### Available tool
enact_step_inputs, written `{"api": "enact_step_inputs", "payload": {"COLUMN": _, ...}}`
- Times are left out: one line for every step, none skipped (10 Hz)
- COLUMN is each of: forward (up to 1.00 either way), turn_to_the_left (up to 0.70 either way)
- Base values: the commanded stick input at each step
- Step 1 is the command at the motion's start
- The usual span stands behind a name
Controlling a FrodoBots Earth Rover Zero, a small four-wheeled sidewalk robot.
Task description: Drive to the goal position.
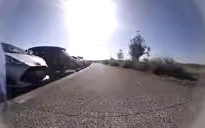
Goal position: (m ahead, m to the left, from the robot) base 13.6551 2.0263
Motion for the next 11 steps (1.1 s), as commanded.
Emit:
{"api": "enact_step_inputs", "payload": {"forward": 1.00, "turn_to_the_left": 0.00}}
{"api": "enact_step_inputs", "payload": {"forward": 1.00, "turn_to_the_left": 0.00}}
{"api": "enact_step_inputs", "payload": {"forward": 1.00, "turn_to_the_left": 0.00}}
{"api": "enact_step_inputs", "payload": {"forward": 1.00, "turn_to_the_left": 0.00}}
{"api": "enact_step_inputs", "payload": {"forward": 1.00, "turn_to_the_left": 0.00}}
{"api": "enact_step_inputs", "payload": {"forward": 1.00, "turn_to_the_left": 0.00}}
{"api": "enact_step_inputs", "payload": {"forward": 1.00, "turn_to_the_left": 0.00}}
{"api": "enact_step_inputs", "payload": {"forward": 1.00, "turn_to_the_left": 0.00}}
{"api": "enact_step_inputs", "payload": {"forward": 1.00, "turn_to_the_left": 0.00}}
{"api": "enact_step_inputs", "payload": {"forward": 1.00, "turn_to_the_left": 0.00}}
{"api": "enact_step_inputs", "payload": {"forward": 1.00, "turn_to_the_left": 0.00}}
